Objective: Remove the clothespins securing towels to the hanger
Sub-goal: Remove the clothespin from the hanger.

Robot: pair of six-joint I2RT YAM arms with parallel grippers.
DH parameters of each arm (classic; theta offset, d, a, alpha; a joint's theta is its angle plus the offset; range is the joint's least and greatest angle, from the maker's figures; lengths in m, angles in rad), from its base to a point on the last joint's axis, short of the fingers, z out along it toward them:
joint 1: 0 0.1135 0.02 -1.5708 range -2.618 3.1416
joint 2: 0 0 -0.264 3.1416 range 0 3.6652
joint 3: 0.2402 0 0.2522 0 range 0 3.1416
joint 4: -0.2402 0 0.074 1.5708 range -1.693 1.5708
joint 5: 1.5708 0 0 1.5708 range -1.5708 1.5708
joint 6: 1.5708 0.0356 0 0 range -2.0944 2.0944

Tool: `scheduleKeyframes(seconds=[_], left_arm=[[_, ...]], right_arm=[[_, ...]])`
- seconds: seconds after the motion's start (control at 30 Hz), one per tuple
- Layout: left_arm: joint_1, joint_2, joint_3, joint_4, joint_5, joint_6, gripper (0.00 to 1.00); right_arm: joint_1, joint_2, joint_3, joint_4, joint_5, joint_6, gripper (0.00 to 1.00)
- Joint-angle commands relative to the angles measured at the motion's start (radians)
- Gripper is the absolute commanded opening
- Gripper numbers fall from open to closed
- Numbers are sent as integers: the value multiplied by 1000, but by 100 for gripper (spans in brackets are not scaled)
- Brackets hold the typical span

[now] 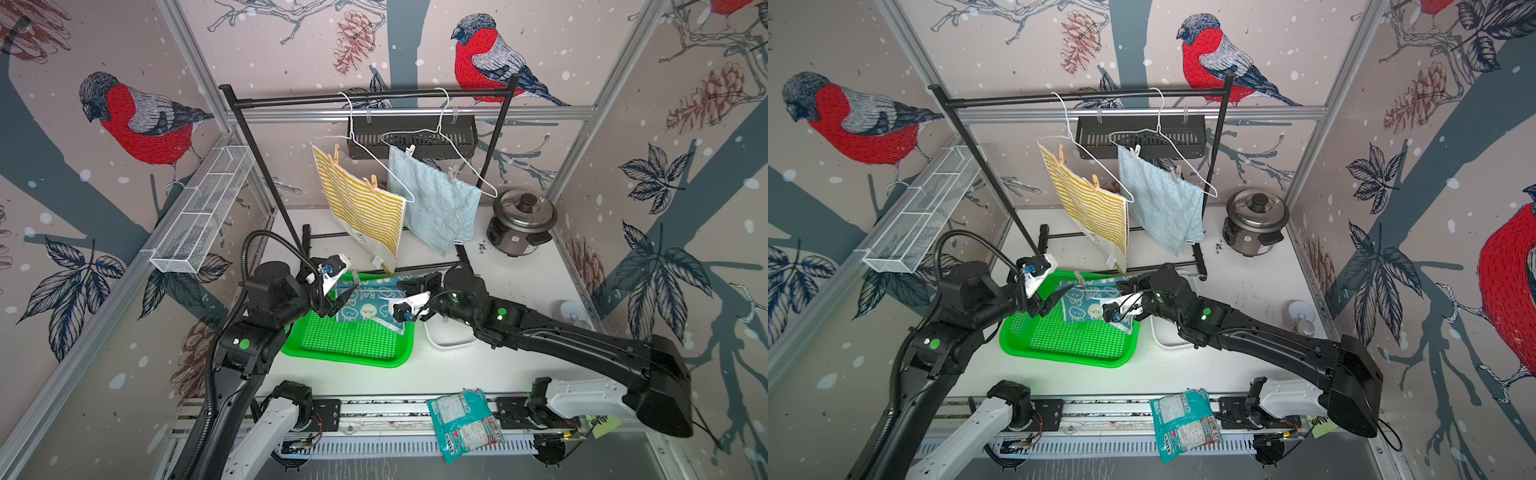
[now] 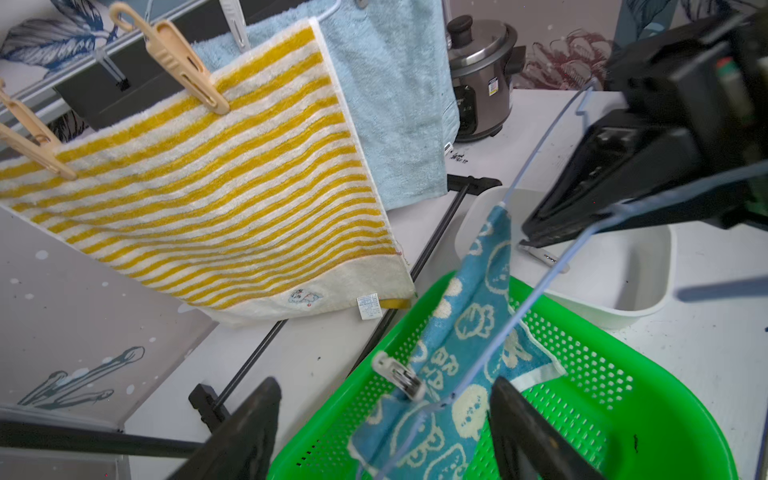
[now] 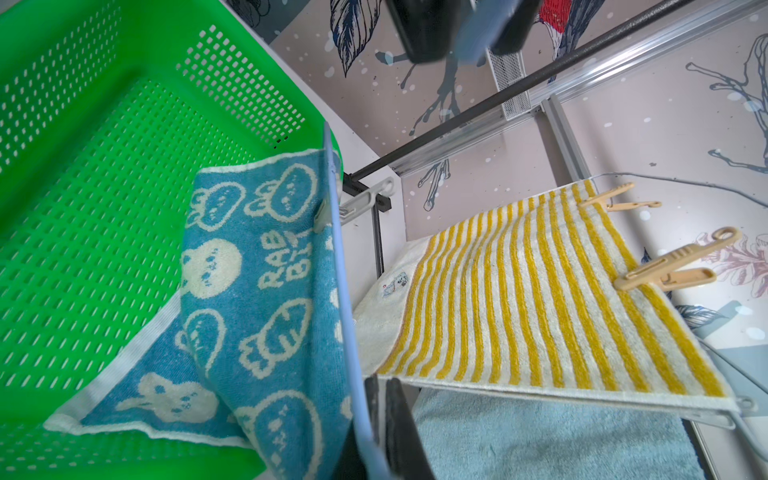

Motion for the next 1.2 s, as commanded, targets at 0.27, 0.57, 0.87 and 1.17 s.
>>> scheduleKeyframes(seconds=[0.27,0.57,0.87,1.17], left_arm=[[9,71,13,-83,48,0,87],[18,176,97,-142,140,48,88],[76,192,98,-153,218,218,92],[125,271,104,-147,271,276,90]], right_arm=[[51,-52,-127,262,124,-145,0],[91,-85,-216,378,189,-224,0],[106,-82,-235,421,193,-217,0],[110,-80,-230,416,190,-200,0]])
